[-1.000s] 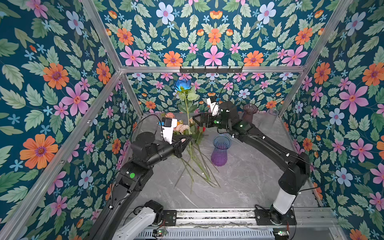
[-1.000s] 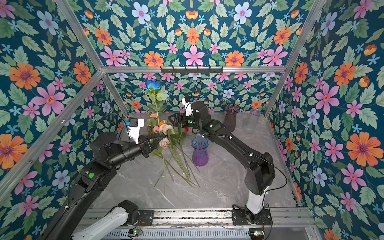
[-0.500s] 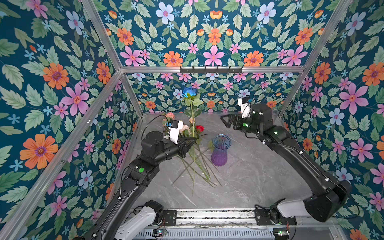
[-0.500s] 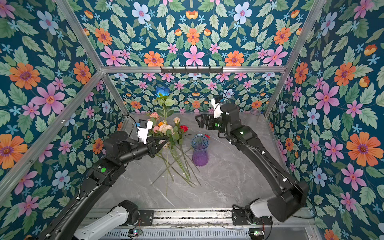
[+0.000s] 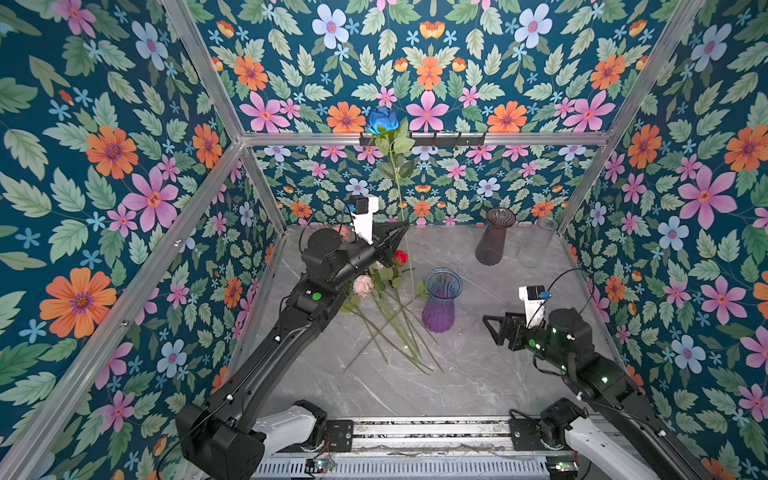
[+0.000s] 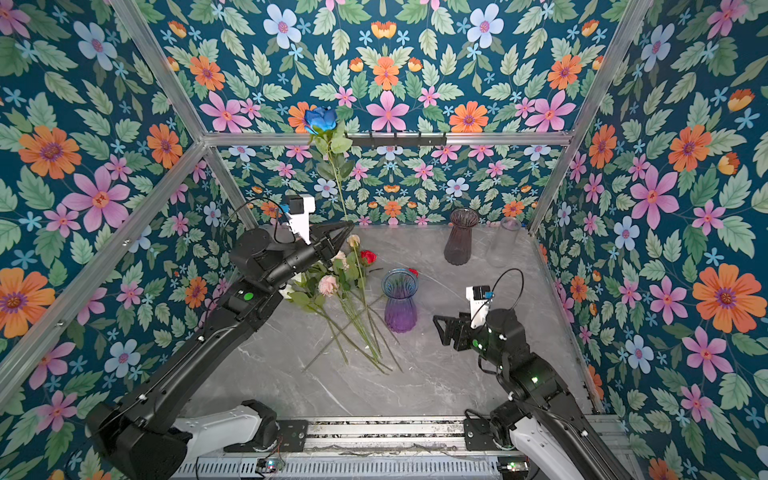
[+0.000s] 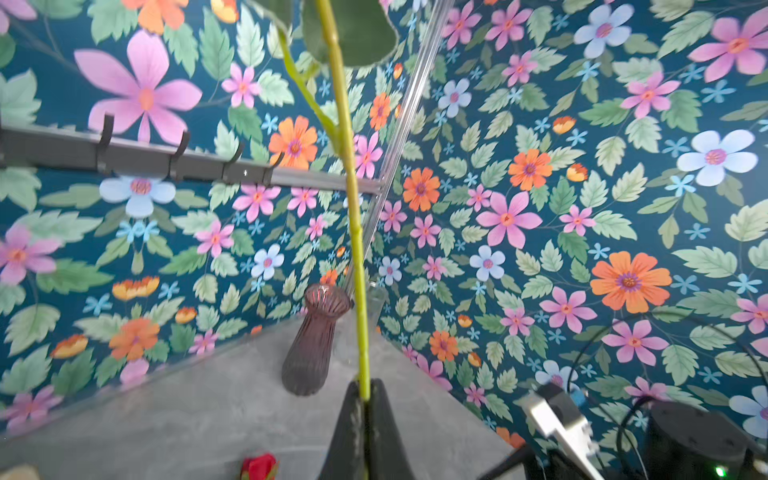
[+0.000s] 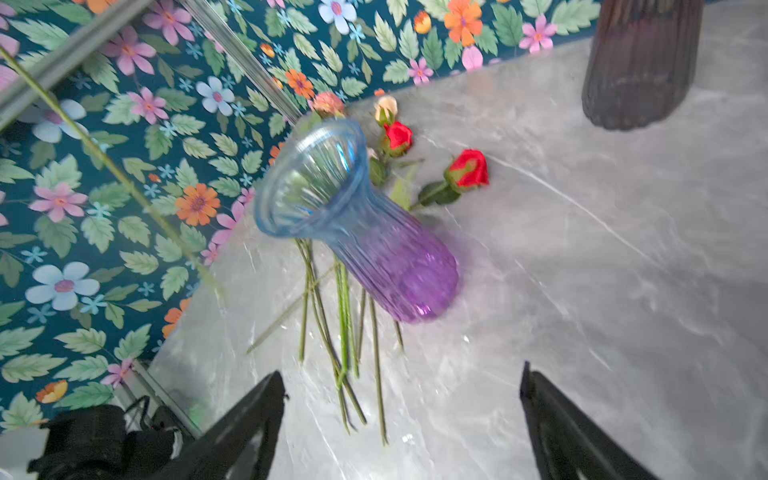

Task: Arrange the flowers into the vase
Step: 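Lift the blue rose high and carry it over the vase with the left gripper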

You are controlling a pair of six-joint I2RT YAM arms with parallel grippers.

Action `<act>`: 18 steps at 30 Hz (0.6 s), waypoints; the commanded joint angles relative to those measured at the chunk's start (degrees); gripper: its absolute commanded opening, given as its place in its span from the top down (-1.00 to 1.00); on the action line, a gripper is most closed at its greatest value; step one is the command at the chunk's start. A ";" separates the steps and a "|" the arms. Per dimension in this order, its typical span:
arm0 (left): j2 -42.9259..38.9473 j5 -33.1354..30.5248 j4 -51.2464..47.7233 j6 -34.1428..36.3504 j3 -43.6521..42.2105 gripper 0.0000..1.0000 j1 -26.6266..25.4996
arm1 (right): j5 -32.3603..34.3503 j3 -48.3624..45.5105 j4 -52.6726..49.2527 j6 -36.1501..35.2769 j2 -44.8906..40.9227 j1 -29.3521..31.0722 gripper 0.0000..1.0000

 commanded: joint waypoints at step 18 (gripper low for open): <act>11.15 1.62 22.66 6.86 4.42 1.00 -6.19 | -1.24 -16.93 -1.87 3.23 -17.87 0.10 -0.79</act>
